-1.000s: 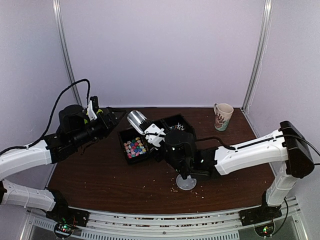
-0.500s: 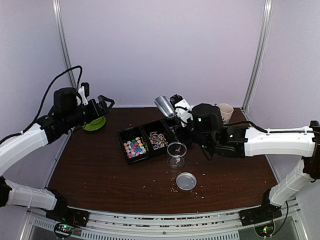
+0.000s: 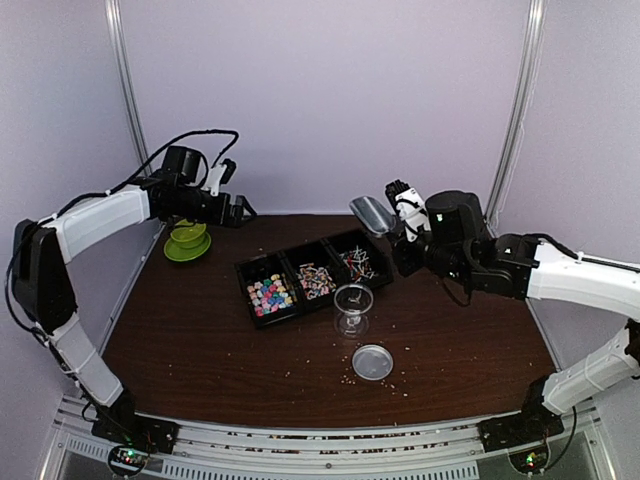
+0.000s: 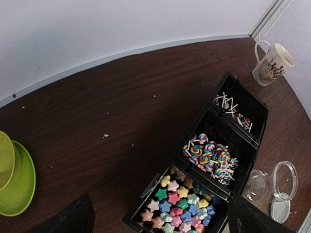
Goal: Pack the candies
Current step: Hold the plate at the center of the board.
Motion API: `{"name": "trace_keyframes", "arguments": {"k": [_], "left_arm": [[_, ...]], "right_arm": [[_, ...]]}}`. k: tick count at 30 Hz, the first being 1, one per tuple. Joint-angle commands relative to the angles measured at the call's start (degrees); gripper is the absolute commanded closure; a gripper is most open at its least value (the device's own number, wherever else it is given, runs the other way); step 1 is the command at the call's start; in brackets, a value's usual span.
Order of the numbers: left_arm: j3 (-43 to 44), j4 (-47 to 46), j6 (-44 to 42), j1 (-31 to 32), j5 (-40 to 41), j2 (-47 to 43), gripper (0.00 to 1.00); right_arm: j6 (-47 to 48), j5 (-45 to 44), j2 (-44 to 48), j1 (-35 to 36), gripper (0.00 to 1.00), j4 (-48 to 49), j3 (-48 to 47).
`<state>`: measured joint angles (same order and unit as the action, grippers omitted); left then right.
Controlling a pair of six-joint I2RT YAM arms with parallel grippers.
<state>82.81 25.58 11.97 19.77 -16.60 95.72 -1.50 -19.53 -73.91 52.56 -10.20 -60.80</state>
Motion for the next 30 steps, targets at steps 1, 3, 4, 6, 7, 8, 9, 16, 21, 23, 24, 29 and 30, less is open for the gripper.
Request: {"name": "trace_keyframes", "arguments": {"k": [1,3,4,6,7,8,9,16,21,23,24,29,30], "left_arm": [[9.6,10.1,-11.3,-0.9,-6.7,8.1,0.02],[14.2,14.2,-14.1,-1.0,-7.1,12.5,0.02],[16.3,15.9,-15.5,-1.0,-7.1,14.2,0.02],[19.3,18.3,-17.6,-1.1,-6.2,16.8,0.02],[20.4,19.2,-18.4,-1.2,-6.0,17.8,0.02],[21.2,19.8,-19.3,-1.3,-6.3,18.8,0.02],[21.8,20.4,-20.1,-1.5,-7.0,19.6,0.03],[23.3,22.4,-22.3,-1.5,-10.9,25.0,0.16],[24.8,23.9,-22.6,-1.5,-10.4,28.9,0.28],[24.9,23.9,-22.5,-1.5,-10.4,29.7,0.29],[25.0,23.9,-22.4,-1.4,-10.5,30.0,0.30],[25.8,23.9,-21.9,-1.3,-9.1,30.6,0.35],[25.8,23.9,-21.8,-1.3,-8.5,30.7,0.36]], "right_arm": [[-1.5,3.9,0.9,-0.2,1.00,-7.2,-2.2],[-1.8,4.7,1.3,-0.2,1.00,-8.0,-2.5],[-2.0,4.7,1.7,-0.2,1.00,-8.2,-2.5],[-2.3,4.6,2.6,-0.3,1.00,-8.1,-2.1],[-2.4,4.5,3.1,-0.3,1.00,-8.1,-1.9],[-2.5,4.4,3.6,-0.3,1.00,-8.1,-1.8],[-2.6,4.7,4.0,-0.2,1.00,-8.3,-1.8],[-2.9,5.7,6.0,-0.3,1.00,-9.5,-2.2],[-3.2,6.2,7.1,-0.3,1.00,-8.8,-1.5],[-3.2,6.3,7.0,-0.3,1.00,-8.9,-1.5],[-3.2,6.2,7.0,-0.3,1.00,-9.0,-1.5],[-3.5,6.5,6.9,-0.2,1.00,-8.3,-0.7],[-3.6,6.6,7.0,-0.2,1.00,-8.1,-0.5]]}}
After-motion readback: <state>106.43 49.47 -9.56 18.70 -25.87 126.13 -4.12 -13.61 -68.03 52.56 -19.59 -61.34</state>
